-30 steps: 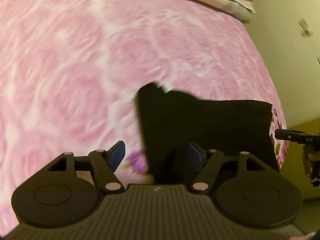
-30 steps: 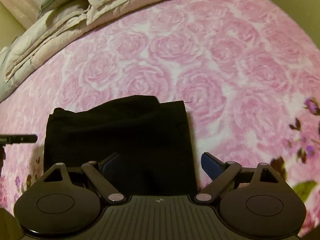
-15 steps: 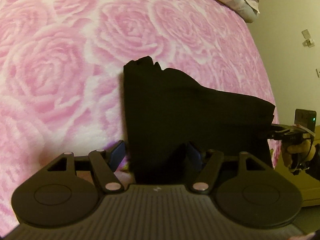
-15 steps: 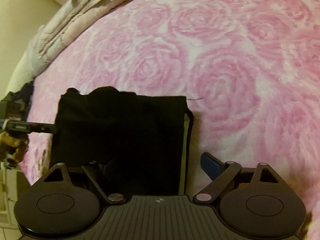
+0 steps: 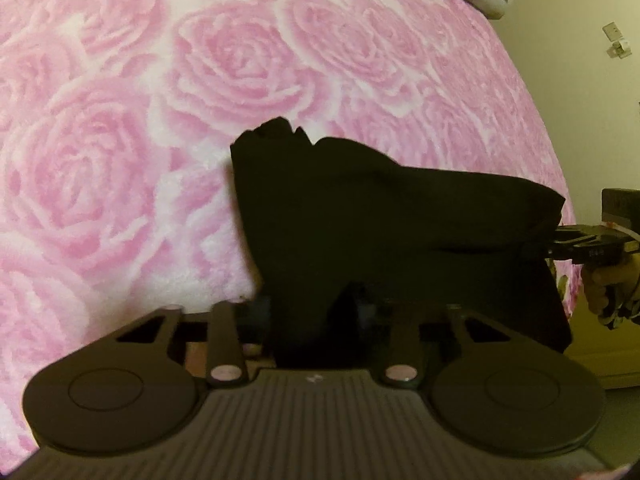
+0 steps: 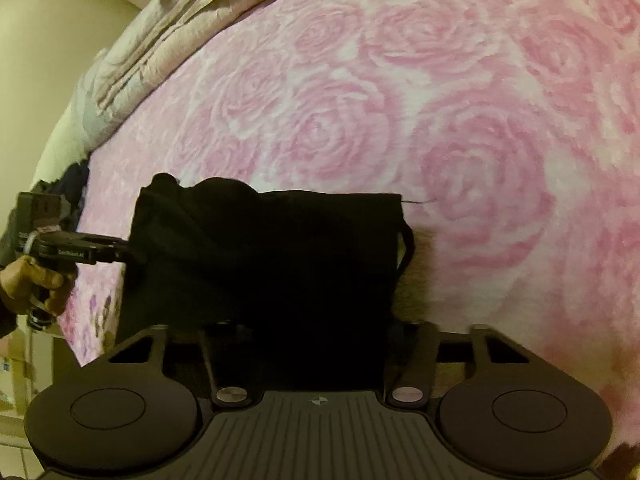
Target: Fold clothes
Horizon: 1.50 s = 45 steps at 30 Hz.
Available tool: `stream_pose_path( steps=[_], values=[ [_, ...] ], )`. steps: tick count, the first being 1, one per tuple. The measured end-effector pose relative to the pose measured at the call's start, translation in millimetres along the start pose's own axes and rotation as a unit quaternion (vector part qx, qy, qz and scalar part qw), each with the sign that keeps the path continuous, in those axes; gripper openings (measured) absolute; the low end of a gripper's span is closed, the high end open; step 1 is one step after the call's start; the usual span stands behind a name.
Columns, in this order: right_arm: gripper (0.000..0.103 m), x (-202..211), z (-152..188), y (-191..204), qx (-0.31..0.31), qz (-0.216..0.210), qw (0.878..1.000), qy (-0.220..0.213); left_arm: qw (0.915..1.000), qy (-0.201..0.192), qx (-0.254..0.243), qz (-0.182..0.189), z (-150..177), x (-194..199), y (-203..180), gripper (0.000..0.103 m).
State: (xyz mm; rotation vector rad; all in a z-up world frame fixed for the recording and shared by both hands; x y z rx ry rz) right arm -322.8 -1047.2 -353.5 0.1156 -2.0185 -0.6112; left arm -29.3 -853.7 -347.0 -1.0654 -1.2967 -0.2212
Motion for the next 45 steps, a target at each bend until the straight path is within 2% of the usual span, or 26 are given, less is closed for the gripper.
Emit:
stream_pose_path(
  steps=[1, 3, 10, 14, 19, 24, 34, 36, 40, 42, 43, 45],
  values=[
    [0.039, 2.2, -0.6, 2.0, -0.003, 0.005, 1.0, -0.001, 1.0, -0.004, -0.002, -0.002, 0.2, 2.0, -0.7, 0.018],
    [0.033, 8.5, -1.2, 5.3, -0.004, 0.011, 1.0, -0.004, 0.9998, -0.009, -0.02, 0.001, 0.6, 9.1, -7.5, 0.014],
    [0.025, 33.1, -8.6, 30.6, 0.003, 0.056, 0.998, -0.011, 0.9965, -0.018, -0.078, 0.025, -9.5, 25.4, -32.6, 0.009],
    [0.024, 50.8, -12.0, 35.1, -0.014, 0.087, 0.996, -0.034, 0.9932, -0.029, -0.104, 0.044, -33.8, 25.4, -50.5, 0.009],
    [0.023, 79.6, -25.5, 14.7, -0.03, 0.12, 0.99, -0.07, 0.9861, -0.037, -0.151, 0.059, -81.8, 9.9, -93.1, 0.008],
    [0.023, 106.5, -46.1, -39.8, -0.045, 0.139, 0.985, -0.097, 0.9803, -0.041, -0.182, 0.065, -136.7, -30.1, -154.2, 0.008],
    [0.022, 186.1, -83.9, -202.9, -0.061, 0.163, 0.98, -0.098, 0.976, -0.021, -0.206, 0.068, -218.7, -150.5, -282.3, 0.008],
    [0.022, 197.3, -89.0, -232.1, -0.064, 0.167, 0.979, -0.097, 0.9749, -0.016, -0.212, 0.065, -231.7, -171.9, -303.8, 0.008],
    [0.023, 197.1, -92.5, -281.4, -0.075, 0.158, 0.981, -0.086, 0.9755, -0.002, -0.218, 0.033, -246.9, -209.7, -324.4, 0.009],
    [0.028, 191.1, -88.6, -295.2, -0.086, 0.153, 0.981, -0.087, 0.9759, 0.005, -0.218, 0.016, -252.1, -225.1, -328.6, 0.011],
    [0.035, 189.5, -86.1, -299.7, -0.094, 0.153, 0.979, -0.091, 0.9768, 0.007, -0.214, 0.012, -252.9, -229.1, -325.7, 0.013],
    [0.048, 188.9, -79.6, -305.0, -0.108, 0.158, 0.976, -0.103, 0.9798, 0.003, -0.2, 0.008, -254.3, -229.9, -317.8, 0.024]
  ],
)
Point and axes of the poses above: each gripper's, at about its wrist camera, not at the fingertips, and x roughly against the way its jaws point, y to its left, z to its underside, the point moved 4 cm from there along -x, roughly the way its jaws point, and after that the axes turned 15 degrees about x, right-handed, at the moved point
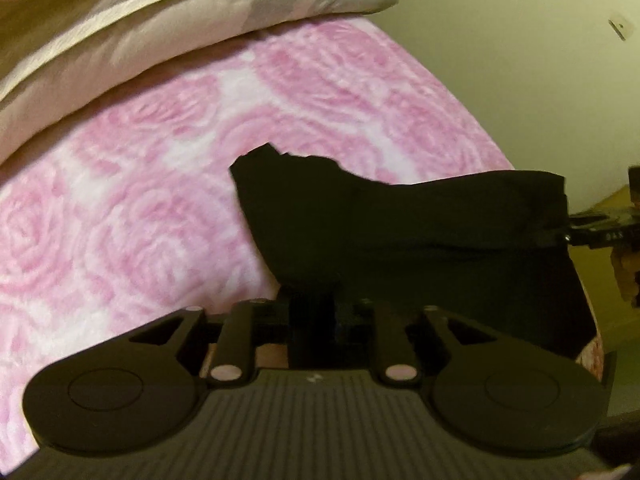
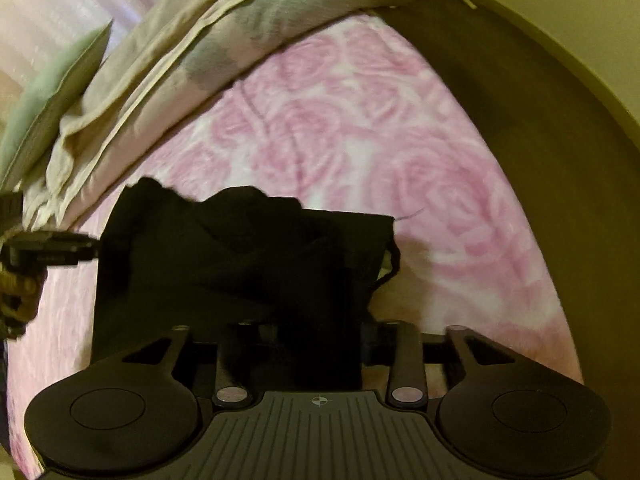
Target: Fold clothes
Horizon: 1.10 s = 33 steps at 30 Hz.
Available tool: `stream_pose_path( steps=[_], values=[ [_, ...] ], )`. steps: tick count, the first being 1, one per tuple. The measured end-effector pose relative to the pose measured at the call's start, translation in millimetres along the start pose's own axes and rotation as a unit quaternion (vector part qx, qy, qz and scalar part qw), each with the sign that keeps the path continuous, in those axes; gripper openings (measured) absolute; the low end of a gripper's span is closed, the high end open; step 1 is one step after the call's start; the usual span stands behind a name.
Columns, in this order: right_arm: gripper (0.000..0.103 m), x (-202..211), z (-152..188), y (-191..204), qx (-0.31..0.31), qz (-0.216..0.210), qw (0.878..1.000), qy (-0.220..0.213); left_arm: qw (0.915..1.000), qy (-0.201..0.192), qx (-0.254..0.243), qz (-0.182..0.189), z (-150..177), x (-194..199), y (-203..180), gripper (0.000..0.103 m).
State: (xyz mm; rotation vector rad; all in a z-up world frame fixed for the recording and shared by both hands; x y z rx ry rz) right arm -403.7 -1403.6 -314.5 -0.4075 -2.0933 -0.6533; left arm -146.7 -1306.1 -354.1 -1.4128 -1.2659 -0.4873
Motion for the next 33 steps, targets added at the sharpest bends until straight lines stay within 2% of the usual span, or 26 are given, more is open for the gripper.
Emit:
stream_pose_path(
  steps=[1, 2, 6, 9, 11, 13, 16, 18, 19, 20, 21, 22, 23, 26, 30, 31, 32, 33],
  values=[
    [0.061, 2.1, 2.9, -1.9, -0.004, 0.01, 1.0, -0.006, 0.9999, -0.003, 0.01, -0.004, 0.5, 2.5, 4.5, 0.025],
    [0.067, 5.5, 5.2, -4.3, -0.01, 0.021, 1.0, -0.013, 0.9998, -0.004, 0.02, -0.008, 2.4, 4.6, 8.8, 0.024],
    [0.067, 38.0, 14.7, -4.8, -0.035, 0.08, 0.995, -0.051, 0.9994, -0.014, 0.029, -0.009, 11.5, 27.3, 11.3, 0.022],
    [0.066, 65.3, 14.2, 23.4, 0.002, 0.135, 0.987, -0.088, 0.9993, -0.03, 0.021, -0.007, 19.0, 50.1, 2.2, 0.022],
    [0.06, 74.8, 9.7, 50.2, 0.031, 0.127, 0.984, -0.119, 0.9991, -0.032, 0.02, 0.019, 25.3, 57.7, -10.2, 0.022],
    [0.059, 67.8, 3.7, 75.6, 0.057, 0.092, 0.986, -0.128, 0.9988, -0.025, 0.014, 0.038, 32.4, 55.0, -23.2, 0.022],
    [0.059, 30.8, -5.4, 96.0, 0.086, 0.028, 0.99, -0.113, 0.9988, -0.008, 0.004, 0.049, 40.2, 30.7, -35.1, 0.022],
    [0.059, 5.2, -12.9, 94.3, 0.098, 0.024, 0.99, -0.101, 0.9987, 0.003, 0.0, 0.052, 44.6, 13.4, -40.1, 0.022],
    [0.057, -6.1, -17.0, 87.4, 0.1, 0.036, 0.989, -0.098, 0.9988, 0.008, 0.002, 0.047, 46.1, 3.9, -39.2, 0.022],
    [0.042, -15.1, -20.3, 77.4, 0.096, 0.046, 0.989, -0.1, 0.999, 0.007, 0.002, 0.045, 46.9, -1.7, -36.6, 0.022],
    [0.03, -20.4, -22.4, 64.6, 0.082, 0.052, 0.99, -0.106, 0.9991, 0.006, 0.002, 0.042, 47.6, -7.1, -34.0, 0.016],
    [0.009, -24.3, -24.2, 52.7, 0.072, 0.058, 0.99, -0.109, 0.9992, 0.005, 0.002, 0.04, 48.4, -12.5, -31.3, 0.012],
    [0.002, -26.6, -25.6, 43.1, 0.067, 0.06, 0.99, -0.11, 0.9993, 0.004, 0.002, 0.037, 49.1, -17.9, -28.6, 0.012],
    [0.002, -21.8, -26.4, 35.6, 0.072, 0.051, 0.99, -0.106, 0.9989, 0.001, 0.012, 0.046, 52.4, -15.7, -25.5, 0.012],
    [0.003, -2.5, -21.2, 47.0, 0.072, 0.065, 0.99, -0.103, 0.9992, 0.005, 0.001, 0.041, 64.7, 0.6, -28.6, 0.016],
    [0.01, 4.5, -17.7, 52.4, 0.071, 0.067, 0.99, -0.105, 0.9989, 0.004, -0.001, 0.047, 69.4, 8.4, -30.6, 0.017],
    [0.028, 12.6, -12.7, 59.7, 0.072, 0.067, 0.989, -0.109, 0.9986, 0.003, -0.004, 0.053, 74.2, 16.4, -32.6, 0.017],
    [0.04, 20.1, -5.5, 68.2, 0.072, 0.063, 0.989, -0.113, 0.9981, 0.003, -0.007, 0.06, 81.0, 23.6, -34.5, 0.02]
  ],
)
Point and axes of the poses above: each gripper's, at about its wrist camera, not at the fingertips, and x roughly against the way its jaws point, y to its left, z to its underside, the point moved 4 cm from there along -x, roughly the way its jaws point, and after that the axes turned 15 degrees about x, right-handed, at the moved point
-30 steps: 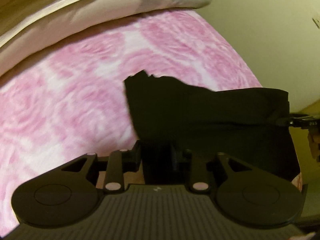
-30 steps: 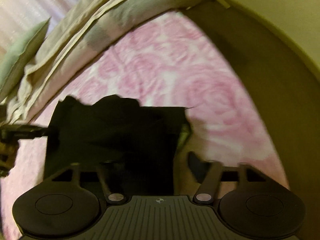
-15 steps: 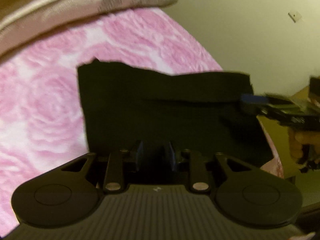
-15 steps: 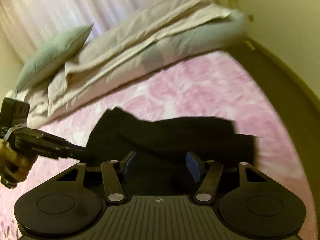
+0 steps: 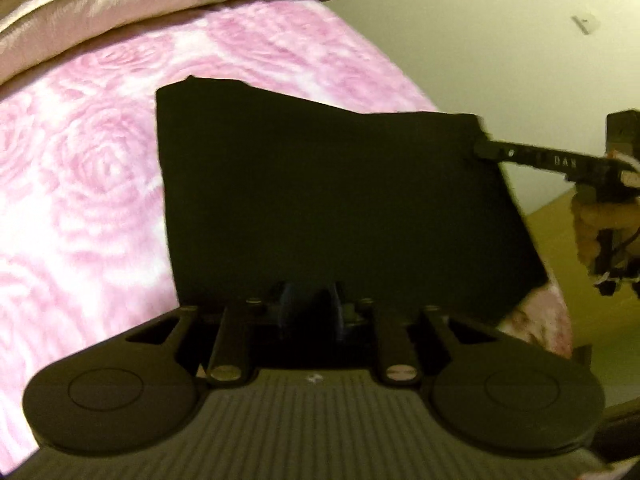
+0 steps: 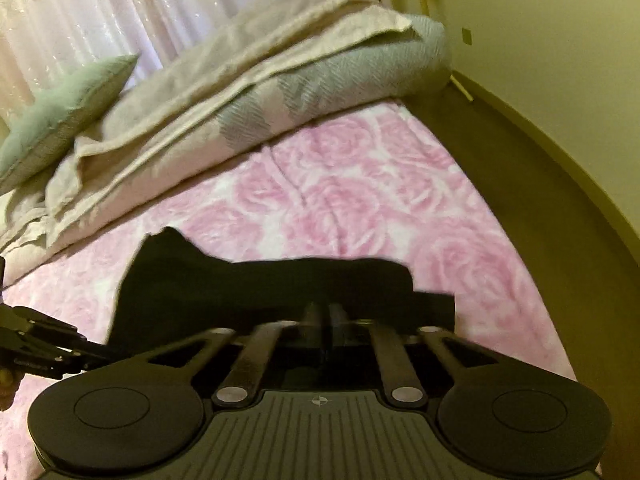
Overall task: Fold clothes
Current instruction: 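Lay the folded trousers flat and open both grippers to release them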
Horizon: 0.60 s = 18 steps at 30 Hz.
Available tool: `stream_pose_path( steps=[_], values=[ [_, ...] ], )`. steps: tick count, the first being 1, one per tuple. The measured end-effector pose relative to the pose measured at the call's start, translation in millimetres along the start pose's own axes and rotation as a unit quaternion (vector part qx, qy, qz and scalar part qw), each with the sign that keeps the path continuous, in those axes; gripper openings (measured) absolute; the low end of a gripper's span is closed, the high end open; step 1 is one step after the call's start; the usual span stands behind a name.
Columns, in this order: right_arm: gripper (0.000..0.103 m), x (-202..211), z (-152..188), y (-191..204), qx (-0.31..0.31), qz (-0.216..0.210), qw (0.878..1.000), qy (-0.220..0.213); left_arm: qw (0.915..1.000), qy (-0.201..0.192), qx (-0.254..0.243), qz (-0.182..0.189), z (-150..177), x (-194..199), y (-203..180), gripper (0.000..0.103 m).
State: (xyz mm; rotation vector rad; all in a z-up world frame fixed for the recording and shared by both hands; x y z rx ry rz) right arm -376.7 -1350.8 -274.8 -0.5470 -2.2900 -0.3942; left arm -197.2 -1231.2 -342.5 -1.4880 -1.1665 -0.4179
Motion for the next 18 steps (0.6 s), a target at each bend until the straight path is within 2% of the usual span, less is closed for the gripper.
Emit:
stream_pose_path(
  steps=[1, 4, 6, 9, 13, 18],
  values=[
    [0.054, 7.0, 7.7, 9.5, -0.001, -0.01, 1.0, 0.001, 1.0, 0.003, -0.005, 0.002, 8.0, 3.7, -1.5, 0.023],
    [0.054, 16.9, 39.1, 36.4, 0.005, -0.043, 0.999, 0.027, 0.9996, 0.021, -0.019, -0.005, 34.6, 5.3, 0.4, 0.024],
    [0.054, 18.1, 67.7, 44.8, 0.014, -0.048, 0.997, 0.055, 0.9994, 0.015, -0.028, -0.011, 48.5, 5.6, 6.3, 0.024],
    [0.054, 29.9, 98.8, 44.8, 0.016, -0.052, 0.997, 0.053, 0.9996, 0.005, -0.023, -0.017, 56.3, 11.8, 13.6, 0.024],
    [0.054, 47.3, 100.2, 43.1, -0.019, -0.032, 0.998, 0.057, 0.9986, 0.004, -0.047, -0.024, 61.6, 22.7, 3.8, 0.024],
    [0.054, 45.2, 98.8, 51.7, 0.01, -0.01, 0.997, 0.081, 0.9971, 0.015, -0.062, -0.042, 74.3, 18.3, -1.2, 0.025]
  ],
)
Point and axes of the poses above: each gripper's, at about its wrist camera, not at the fingertips, and x roughly against the way its jaws point, y to its left, z to its underside, the point moved 4 cm from there along -x, roughly the way its jaws point, and after that the axes turned 15 degrees about x, right-handed, at the moved point
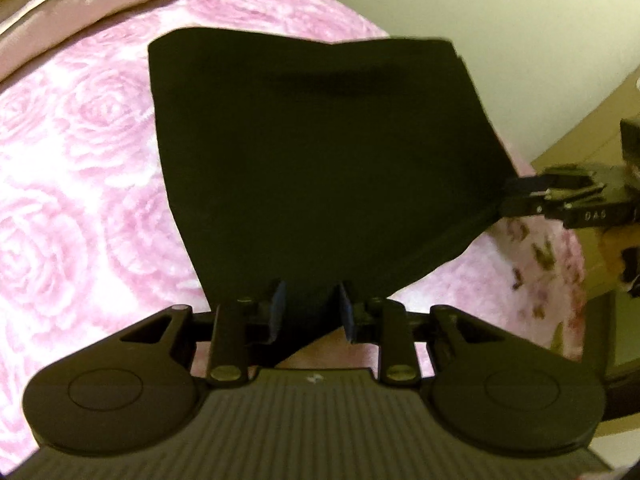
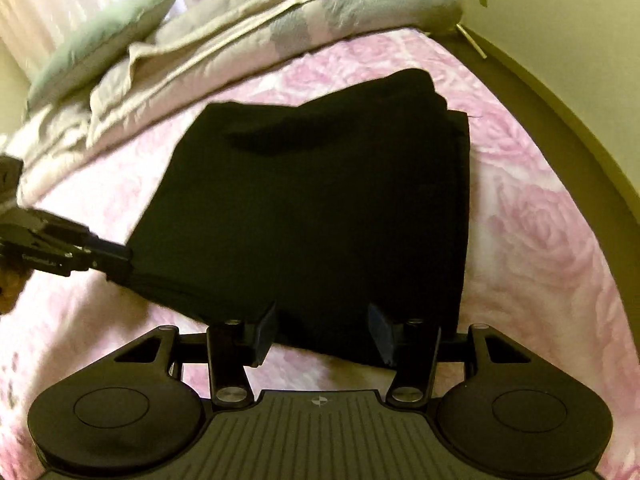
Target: Fold clothes
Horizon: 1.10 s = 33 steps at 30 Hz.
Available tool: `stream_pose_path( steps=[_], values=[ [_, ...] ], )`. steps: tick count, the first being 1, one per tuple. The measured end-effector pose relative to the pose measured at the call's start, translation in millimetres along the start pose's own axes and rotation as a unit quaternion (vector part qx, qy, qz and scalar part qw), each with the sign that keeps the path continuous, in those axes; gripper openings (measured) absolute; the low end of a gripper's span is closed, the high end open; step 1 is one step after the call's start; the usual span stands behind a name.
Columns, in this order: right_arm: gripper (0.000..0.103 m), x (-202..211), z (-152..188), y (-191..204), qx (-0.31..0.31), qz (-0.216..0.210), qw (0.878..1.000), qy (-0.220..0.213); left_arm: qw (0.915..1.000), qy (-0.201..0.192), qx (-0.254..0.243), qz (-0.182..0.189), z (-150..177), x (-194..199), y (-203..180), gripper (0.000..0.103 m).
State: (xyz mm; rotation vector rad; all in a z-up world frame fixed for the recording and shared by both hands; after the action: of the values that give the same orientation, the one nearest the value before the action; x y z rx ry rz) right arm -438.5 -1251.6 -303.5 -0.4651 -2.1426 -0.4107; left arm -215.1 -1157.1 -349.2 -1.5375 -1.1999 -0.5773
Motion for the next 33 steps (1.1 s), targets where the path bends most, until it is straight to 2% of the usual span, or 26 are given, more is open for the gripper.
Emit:
stream_pose_path(
  steps=[3, 5, 8, 10, 14, 15, 16, 17, 18, 20, 21, 23, 25, 28, 33],
  values=[
    [0.054, -2.0, -6.0, 1.6, -0.007, 0.01, 1.0, 0.004, 1.0, -0.001, 0.007, -0.004, -0.6, 1.9, -0.5, 0.025],
    [0.054, 2.4, -10.2, 5.2, -0.012, 0.008, 1.0, -0.006, 0.9998, -0.018, 0.009, 0.003, -2.0, 12.4, -5.2, 0.025],
    [0.054, 1.0, -7.7, 11.2, -0.011, 0.0, 1.0, -0.008, 0.9999, -0.009, 0.006, 0.0, 4.7, 9.6, -10.6, 0.025],
    [0.054, -3.7, -2.3, 10.3, -0.017, -0.001, 1.0, -0.002, 0.9999, -0.005, 0.008, -0.012, 11.7, 3.2, -9.1, 0.026],
    [0.054, 5.2, -5.9, 11.8, -0.028, 0.008, 1.0, -0.009, 0.999, -0.011, 0.024, -0.036, 10.6, 15.0, -14.2, 0.029],
    [0.054, 10.3, -8.2, 13.0, -0.034, 0.011, 0.999, -0.014, 0.9985, -0.015, 0.03, -0.044, 10.8, 19.0, -15.7, 0.035],
    [0.062, 14.6, -8.5, 14.5, -0.041, 0.015, 0.999, -0.016, 0.9978, -0.016, 0.037, -0.052, 13.9, 22.1, -17.4, 0.041],
    [0.082, 18.2, -6.9, 16.2, -0.05, 0.019, 0.998, -0.015, 0.997, -0.016, 0.044, -0.061, 17.1, 25.1, -19.2, 0.044],
    [0.089, 21.8, -5.2, 18.0, -0.059, 0.024, 0.998, -0.015, 0.9961, -0.016, 0.051, -0.07, 22.6, 28.1, -21.5, 0.048],
    [0.091, 27.9, 0.5, 20.5, -0.08, 0.029, 0.996, -0.01, 0.9946, -0.013, 0.063, -0.082, 32.6, 33.2, -26.2, 0.06],
    [0.091, 29.9, 4.0, 21.2, -0.091, 0.032, 0.995, -0.004, 0.9935, -0.01, 0.071, -0.088, 38.7, 35.0, -28.7, 0.069],
    [0.091, 32.9, 12.0, 22.7, -0.117, 0.045, 0.992, 0.011, 0.9909, -0.009, 0.09, -0.1, 49.7, 38.9, -32.7, 0.076],
    [0.091, 33.9, 20.3, 23.8, -0.136, 0.06, 0.988, 0.034, 0.9878, -0.01, 0.107, -0.112, 59.4, 42.7, -37.3, 0.093],
    [0.092, 34.3, 32.4, 26.7, -0.153, 0.076, 0.983, 0.066, 0.9847, -0.018, 0.125, -0.12, 68.8, 49.2, -44.1, 0.097],
    [0.092, 51.3, 39.9, 35.8, -0.165, 0.088, 0.98, 0.065, 0.9861, -0.012, 0.118, -0.116, 76.8, 55.8, -60.4, 0.097]
  ],
)
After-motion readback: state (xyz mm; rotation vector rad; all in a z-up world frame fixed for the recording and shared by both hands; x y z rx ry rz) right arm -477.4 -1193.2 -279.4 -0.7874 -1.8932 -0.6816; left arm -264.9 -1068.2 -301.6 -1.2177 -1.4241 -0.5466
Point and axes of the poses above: each gripper's, at about its wrist camera, not at the fingertips, and x roughly against the way its jaws point, y to its left, z to its underside, the point moved 4 cm from there along -x, roughly the way its jaws point, and after that the axes turned 15 degrees about x, right-handed, at the moved point
